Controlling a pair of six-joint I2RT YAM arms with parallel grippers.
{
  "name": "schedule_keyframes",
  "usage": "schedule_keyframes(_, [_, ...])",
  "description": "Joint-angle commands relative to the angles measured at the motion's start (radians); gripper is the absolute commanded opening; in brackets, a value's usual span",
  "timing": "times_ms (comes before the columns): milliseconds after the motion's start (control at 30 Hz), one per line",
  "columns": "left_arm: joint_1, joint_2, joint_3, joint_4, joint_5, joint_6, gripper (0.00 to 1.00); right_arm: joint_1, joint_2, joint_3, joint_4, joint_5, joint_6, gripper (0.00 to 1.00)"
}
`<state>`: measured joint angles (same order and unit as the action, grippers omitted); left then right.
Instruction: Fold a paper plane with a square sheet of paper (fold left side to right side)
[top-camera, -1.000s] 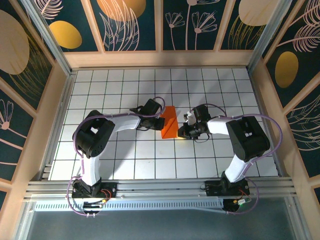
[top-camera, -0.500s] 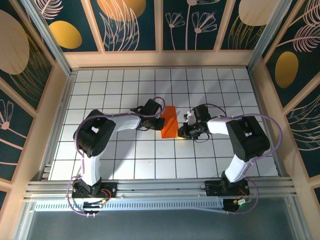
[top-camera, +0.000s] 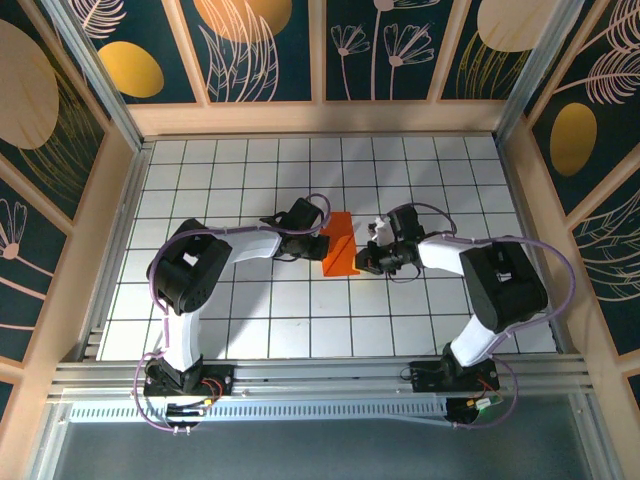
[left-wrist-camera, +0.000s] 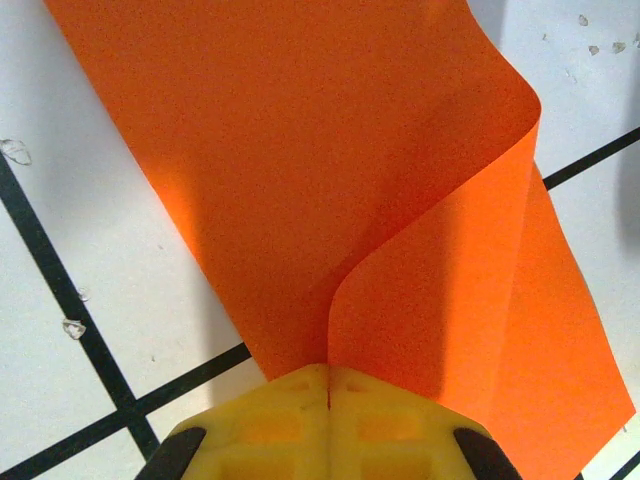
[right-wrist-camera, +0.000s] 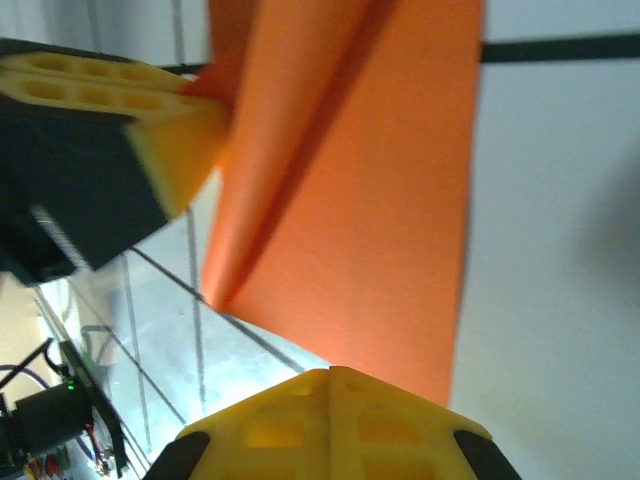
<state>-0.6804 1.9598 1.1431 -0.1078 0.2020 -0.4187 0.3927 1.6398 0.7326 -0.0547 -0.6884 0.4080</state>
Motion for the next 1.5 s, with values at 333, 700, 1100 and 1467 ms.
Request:
schedule_keyframes(333, [0.006, 0.039, -0.005, -0.015, 0.008, 0.014, 0.0, 0.049, 0.075, 0.083, 0.198, -0.033, 0.148, 0.0])
schedule_keyframes(700, [0.007, 0.044, 0.0, -0.015, 0.011, 0.016, 0.0, 0.078, 0.169, 0.15, 0.181, -0.001, 0.132, 0.0])
schedule_keyframes(1100, [0.006, 0.042, 0.001, -0.016, 0.011, 0.015, 0.05, 0.08, 0.211, 0.161, 0.125, 0.066, 0.101, 0.0])
schedule_keyframes(1467, [0.007, 0.042, 0.006, -0.018, 0.013, 0.015, 0.06, 0.08, 0.176, 0.158, 0.138, 0.041, 0.097, 0.0])
